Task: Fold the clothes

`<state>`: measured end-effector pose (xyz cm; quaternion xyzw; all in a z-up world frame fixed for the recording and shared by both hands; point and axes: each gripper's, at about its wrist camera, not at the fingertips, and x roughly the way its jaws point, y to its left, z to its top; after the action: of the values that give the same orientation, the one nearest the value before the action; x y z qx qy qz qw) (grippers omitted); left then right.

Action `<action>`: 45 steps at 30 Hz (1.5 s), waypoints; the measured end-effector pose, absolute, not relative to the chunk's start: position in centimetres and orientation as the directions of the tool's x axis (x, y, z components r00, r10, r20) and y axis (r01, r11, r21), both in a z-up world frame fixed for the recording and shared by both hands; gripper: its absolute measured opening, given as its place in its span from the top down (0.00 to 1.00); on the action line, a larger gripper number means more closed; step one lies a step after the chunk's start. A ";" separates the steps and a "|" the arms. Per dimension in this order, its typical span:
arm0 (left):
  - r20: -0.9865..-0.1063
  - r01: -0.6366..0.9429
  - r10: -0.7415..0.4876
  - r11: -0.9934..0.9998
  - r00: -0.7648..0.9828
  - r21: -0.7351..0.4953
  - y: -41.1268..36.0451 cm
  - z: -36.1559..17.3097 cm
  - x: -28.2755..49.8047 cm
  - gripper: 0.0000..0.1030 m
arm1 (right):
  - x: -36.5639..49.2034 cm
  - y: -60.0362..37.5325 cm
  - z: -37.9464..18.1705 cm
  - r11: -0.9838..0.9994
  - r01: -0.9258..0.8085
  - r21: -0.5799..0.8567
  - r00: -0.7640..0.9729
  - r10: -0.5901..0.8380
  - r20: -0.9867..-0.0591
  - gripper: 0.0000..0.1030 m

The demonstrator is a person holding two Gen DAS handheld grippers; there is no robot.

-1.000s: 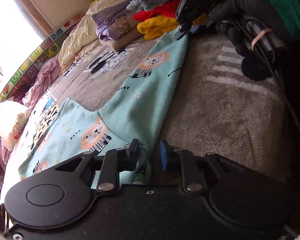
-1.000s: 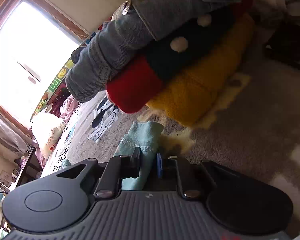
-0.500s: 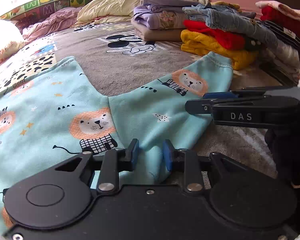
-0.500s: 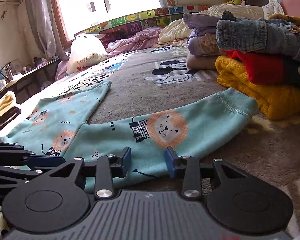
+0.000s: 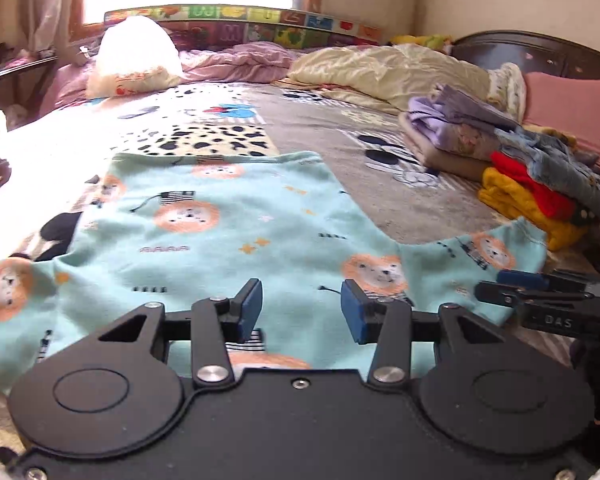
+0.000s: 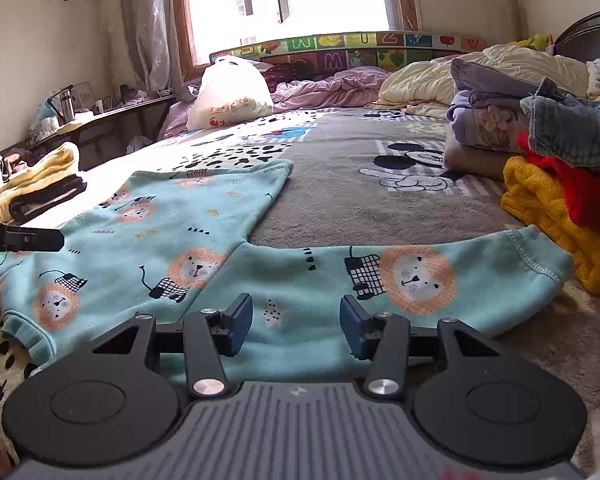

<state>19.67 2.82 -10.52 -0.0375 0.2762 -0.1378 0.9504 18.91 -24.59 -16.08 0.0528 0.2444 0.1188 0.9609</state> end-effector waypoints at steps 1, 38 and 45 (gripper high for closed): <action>-0.505 0.146 -0.214 0.974 0.836 -0.172 5.4 -10.3 19.7 0.59 | 18.6 -23.6 -15.6 0.958 -0.238 0.160 0.852 0.285 -0.438 0.52; -0.500 -0.400 0.018 0.625 0.866 -0.671 36.1 -13.9 19.7 0.41 | 16.1 4.3 -12.9 0.624 -0.782 -0.005 0.552 0.687 -0.472 0.38; -0.527 -0.436 0.129 0.738 0.840 -0.515 34.3 -13.6 21.5 0.96 | 17.4 6.7 -14.9 0.565 -0.824 0.049 0.438 0.689 -0.578 0.19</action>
<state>21.48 34.28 -13.64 -0.3263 0.2355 0.1565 0.9020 17.35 6.67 -14.86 -0.1208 0.2794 0.4506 0.8392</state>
